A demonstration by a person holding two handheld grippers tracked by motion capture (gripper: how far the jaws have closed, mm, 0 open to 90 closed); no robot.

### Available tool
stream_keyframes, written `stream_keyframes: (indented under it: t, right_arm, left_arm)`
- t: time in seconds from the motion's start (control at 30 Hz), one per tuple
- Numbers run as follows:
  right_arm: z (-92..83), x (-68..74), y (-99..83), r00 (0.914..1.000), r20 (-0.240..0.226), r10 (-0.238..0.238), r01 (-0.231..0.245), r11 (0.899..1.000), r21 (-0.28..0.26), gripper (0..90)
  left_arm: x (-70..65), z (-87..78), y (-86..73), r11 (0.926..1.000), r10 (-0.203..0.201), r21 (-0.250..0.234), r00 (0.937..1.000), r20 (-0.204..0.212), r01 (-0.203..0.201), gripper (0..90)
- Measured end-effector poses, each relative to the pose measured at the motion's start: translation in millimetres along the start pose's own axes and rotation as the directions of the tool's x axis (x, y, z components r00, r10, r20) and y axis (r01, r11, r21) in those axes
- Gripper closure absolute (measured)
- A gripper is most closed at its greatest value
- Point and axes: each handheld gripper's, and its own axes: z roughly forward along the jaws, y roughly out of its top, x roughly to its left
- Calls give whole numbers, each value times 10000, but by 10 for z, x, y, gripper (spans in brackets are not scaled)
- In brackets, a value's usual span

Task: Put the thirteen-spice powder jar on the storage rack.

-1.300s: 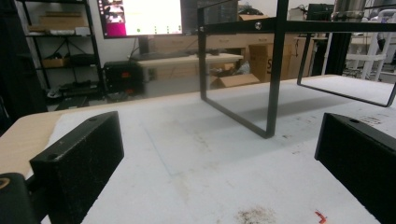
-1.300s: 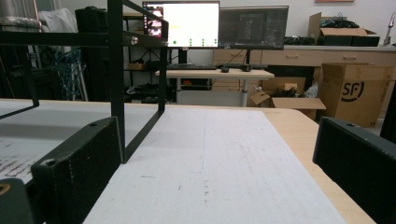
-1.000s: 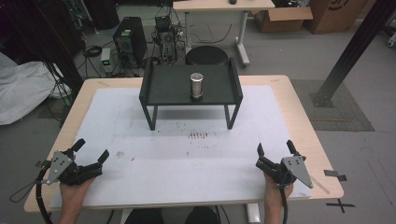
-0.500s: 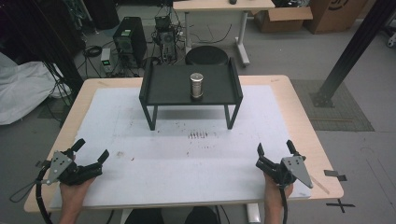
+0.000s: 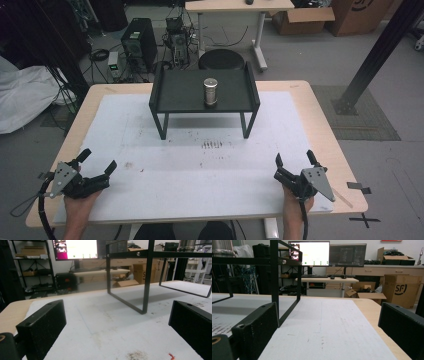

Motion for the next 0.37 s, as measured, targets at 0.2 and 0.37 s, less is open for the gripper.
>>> stream_keyframes:
  t: [0.2, 0.37]
  right_arm:
    - [-6, -1, -2, 10000, -28, 3, -3, 10000, -71, 11]
    - [-8, -2, -2, 9999, -149, -5, 3, 10000, -89, 2]
  left_arm:
    - [1, -1, 0, 10000, -10, -10, 10000, -1, 10, 17]
    - [2, -3, -1, 10000, -16, -23, 10000, -2, 16, 17]
